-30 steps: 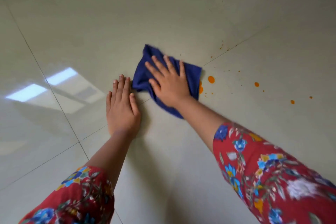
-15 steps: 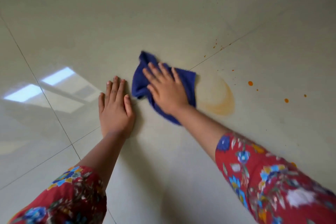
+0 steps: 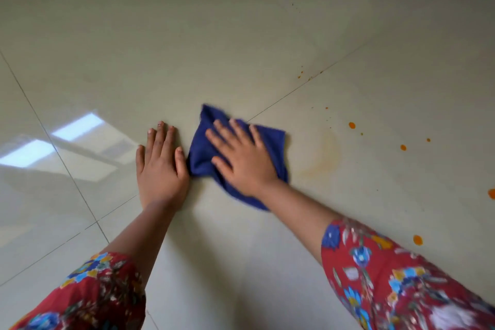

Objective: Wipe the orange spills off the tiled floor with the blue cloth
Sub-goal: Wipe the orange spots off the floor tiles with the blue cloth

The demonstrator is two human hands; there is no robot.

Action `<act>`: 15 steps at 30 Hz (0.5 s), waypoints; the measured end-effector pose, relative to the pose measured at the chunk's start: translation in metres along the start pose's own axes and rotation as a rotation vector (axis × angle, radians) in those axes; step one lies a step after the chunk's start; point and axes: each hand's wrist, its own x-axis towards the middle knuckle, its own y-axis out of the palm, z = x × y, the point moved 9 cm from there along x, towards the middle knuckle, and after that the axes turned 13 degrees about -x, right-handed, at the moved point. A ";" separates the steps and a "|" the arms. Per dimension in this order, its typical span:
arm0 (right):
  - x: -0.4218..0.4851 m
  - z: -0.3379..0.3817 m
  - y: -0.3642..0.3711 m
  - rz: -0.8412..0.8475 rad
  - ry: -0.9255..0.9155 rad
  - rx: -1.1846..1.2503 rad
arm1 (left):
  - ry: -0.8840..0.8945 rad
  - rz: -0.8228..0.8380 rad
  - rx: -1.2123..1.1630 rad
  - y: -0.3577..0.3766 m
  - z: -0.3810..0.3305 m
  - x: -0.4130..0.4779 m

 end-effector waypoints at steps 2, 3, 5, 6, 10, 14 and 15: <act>0.015 -0.059 0.009 0.059 0.201 -0.028 | 0.000 0.013 -0.007 0.000 0.001 0.000; 0.005 -0.089 0.015 0.082 0.316 -0.041 | 0.003 0.014 -0.009 0.000 0.001 0.000; -0.039 -0.132 0.022 0.056 0.495 -0.068 | 0.008 0.019 -0.005 0.001 0.000 0.000; -0.066 -0.141 0.022 0.048 0.549 -0.080 | 0.014 0.027 -0.001 0.001 -0.001 -0.001; -0.110 -0.101 0.022 0.060 0.542 -0.099 | 0.074 0.057 -0.025 0.001 -0.007 -0.001; -0.130 -0.008 0.012 0.024 0.066 -0.067 | 0.141 0.048 -0.067 -0.004 -0.015 -0.006; -0.149 0.007 0.012 0.025 -0.083 -0.060 | 0.180 0.050 -0.070 -0.005 -0.019 -0.008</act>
